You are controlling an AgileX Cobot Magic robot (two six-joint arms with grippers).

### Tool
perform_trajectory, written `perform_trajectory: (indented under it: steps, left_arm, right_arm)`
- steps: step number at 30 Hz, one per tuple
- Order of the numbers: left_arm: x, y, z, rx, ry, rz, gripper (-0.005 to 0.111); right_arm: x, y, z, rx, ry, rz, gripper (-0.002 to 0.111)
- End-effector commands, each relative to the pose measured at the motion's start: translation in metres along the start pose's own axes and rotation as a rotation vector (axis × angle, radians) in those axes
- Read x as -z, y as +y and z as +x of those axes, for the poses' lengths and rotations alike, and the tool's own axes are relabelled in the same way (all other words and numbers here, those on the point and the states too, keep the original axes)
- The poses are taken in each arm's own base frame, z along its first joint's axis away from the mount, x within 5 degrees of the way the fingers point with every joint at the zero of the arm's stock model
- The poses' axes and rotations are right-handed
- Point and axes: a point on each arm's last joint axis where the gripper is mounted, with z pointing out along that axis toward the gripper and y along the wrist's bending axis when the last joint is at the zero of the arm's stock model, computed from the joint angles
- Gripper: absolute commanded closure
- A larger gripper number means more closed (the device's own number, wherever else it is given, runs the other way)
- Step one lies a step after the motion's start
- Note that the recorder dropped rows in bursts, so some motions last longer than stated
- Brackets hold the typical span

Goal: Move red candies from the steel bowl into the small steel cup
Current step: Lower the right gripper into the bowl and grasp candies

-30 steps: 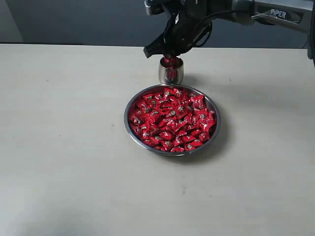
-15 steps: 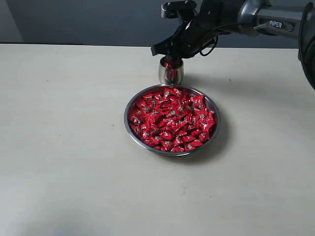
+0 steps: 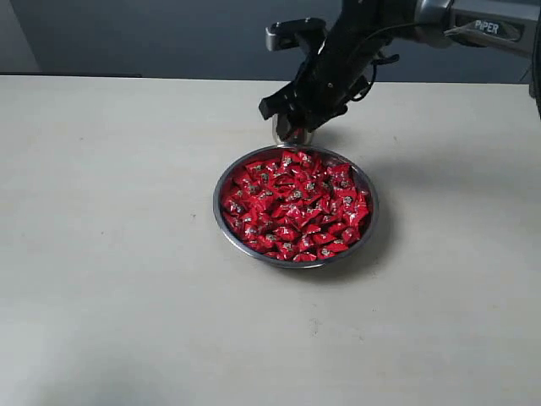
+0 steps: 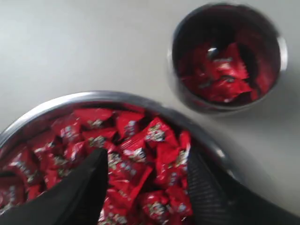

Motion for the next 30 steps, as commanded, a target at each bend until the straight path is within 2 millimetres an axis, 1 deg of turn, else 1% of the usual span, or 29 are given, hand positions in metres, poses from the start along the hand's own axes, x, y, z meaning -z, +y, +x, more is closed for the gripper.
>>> perform_trajectory:
  steps: [1, 2, 4, 6, 10, 13, 14, 15, 17, 18, 20, 21, 25, 30]
  left_arm:
    - [0.001, 0.000, -0.003, -0.002, -0.019, 0.006, 0.106]
    - [0.001, 0.000, -0.003, -0.002, -0.019, 0.006, 0.106]
    - [0.001, 0.000, -0.003, -0.002, -0.019, 0.006, 0.106]
    - [0.001, 0.000, -0.003, -0.002, -0.019, 0.006, 0.106]
    - [0.001, 0.000, -0.003, -0.002, -0.019, 0.006, 0.106]
    - [0.001, 0.000, -0.003, -0.002, -0.019, 0.006, 0.106]
    - [0.001, 0.000, -0.003, -0.002, -0.019, 0.006, 0.106]
    - [0.001, 0.000, -0.003, -0.002, -0.019, 0.006, 0.106]
    - [0.001, 0.000, -0.003, -0.002, -0.019, 0.006, 0.106]
    - [0.001, 0.000, -0.003, -0.002, -0.019, 0.006, 0.106]
    - [0.001, 0.000, -0.003, -0.002, -0.019, 0.006, 0.106]
    - [0.001, 0.000, -0.003, -0.002, -0.019, 0.006, 0.106]
    - [0.001, 0.000, -0.003, -0.002, -0.019, 0.006, 0.106]
    - [0.001, 0.000, -0.003, -0.002, -0.019, 0.006, 0.106]
  right_arm:
    - [-0.010, 0.039, 0.008, 0.095, 0.080, -0.061, 0.058]
    - [-0.015, 0.051, 0.009, 0.128, 0.096, -0.062, 0.058]
    - [-0.024, 0.067, 0.013, 0.178, 0.124, -0.057, 0.058]
    - [-0.038, 0.074, 0.019, 0.225, 0.169, -0.036, 0.058]
    - [-0.054, 0.069, 0.025, 0.226, 0.217, 0.026, 0.058]
    - [-0.062, 0.065, 0.028, 0.223, 0.239, 0.057, 0.058]
    - [-0.064, 0.065, 0.028, 0.219, 0.237, 0.060, 0.060]
    - [-0.066, 0.064, 0.029, 0.217, 0.240, 0.062, 0.064]
    - [-0.068, 0.064, 0.029, 0.216, 0.237, 0.061, 0.078]
    - [-0.068, 0.064, 0.029, 0.214, 0.237, 0.060, 0.085]
    - [-0.066, 0.065, 0.029, 0.212, 0.232, 0.056, 0.105]
    - [-0.064, 0.065, 0.028, 0.209, 0.229, 0.057, 0.108]
    - [-0.046, 0.068, 0.023, 0.213, 0.210, 0.057, 0.107]
    - [-0.015, 0.073, 0.014, 0.221, 0.152, 0.060, 0.107]
